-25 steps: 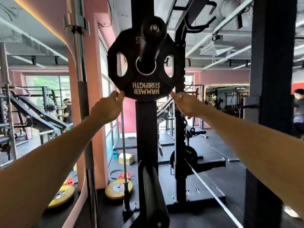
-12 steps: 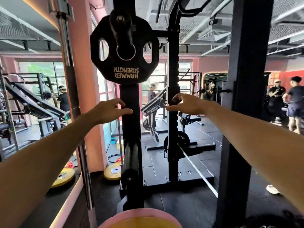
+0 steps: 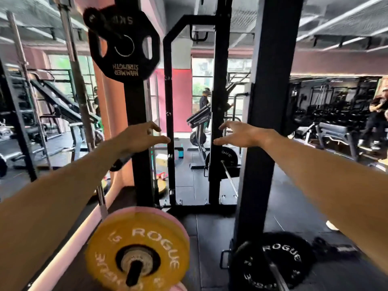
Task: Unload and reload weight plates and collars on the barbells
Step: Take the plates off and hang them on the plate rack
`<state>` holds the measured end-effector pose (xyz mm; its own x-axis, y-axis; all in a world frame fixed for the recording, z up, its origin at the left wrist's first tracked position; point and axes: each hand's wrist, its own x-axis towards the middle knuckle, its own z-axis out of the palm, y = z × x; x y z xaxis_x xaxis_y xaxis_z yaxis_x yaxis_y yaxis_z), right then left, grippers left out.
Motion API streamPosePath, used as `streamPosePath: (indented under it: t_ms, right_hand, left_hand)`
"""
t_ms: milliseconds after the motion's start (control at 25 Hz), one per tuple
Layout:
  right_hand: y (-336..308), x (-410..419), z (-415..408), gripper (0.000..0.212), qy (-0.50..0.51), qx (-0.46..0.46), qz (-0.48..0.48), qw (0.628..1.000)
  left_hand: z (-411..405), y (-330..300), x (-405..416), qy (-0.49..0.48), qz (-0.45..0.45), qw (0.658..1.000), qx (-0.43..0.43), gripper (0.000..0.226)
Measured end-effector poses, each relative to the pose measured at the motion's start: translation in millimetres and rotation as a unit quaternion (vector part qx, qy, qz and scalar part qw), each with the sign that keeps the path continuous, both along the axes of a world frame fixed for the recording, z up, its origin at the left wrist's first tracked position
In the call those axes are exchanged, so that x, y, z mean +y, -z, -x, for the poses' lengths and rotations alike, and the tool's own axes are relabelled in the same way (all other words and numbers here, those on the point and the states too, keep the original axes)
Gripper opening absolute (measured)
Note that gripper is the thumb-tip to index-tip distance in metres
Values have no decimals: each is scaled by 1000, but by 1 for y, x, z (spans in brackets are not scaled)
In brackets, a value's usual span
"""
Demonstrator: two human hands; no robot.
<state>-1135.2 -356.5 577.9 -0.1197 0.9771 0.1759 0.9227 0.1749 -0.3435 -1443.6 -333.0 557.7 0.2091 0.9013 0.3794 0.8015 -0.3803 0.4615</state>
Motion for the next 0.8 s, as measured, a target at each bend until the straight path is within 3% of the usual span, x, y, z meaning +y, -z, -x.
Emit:
streamPosePath:
  t_ms: [200, 400, 600, 800]
  right_hand:
    - [23, -68, -46, 65, -5, 15, 27, 1000]
    - [55, -151, -83, 71, 28, 37, 34, 998]
    - [99, -240, -143, 73, 71, 34, 84, 993]
    - [110, -293, -216, 76, 115, 41, 98, 988]
  left_hand:
    - [-49, 21, -77, 2, 36, 999, 19, 66]
    - [-96, 53, -146, 14, 45, 999, 2, 54]
    - [-150, 98, -211, 39, 96, 994, 25, 61]
    - [-209, 113, -241, 68, 112, 991, 19, 52]
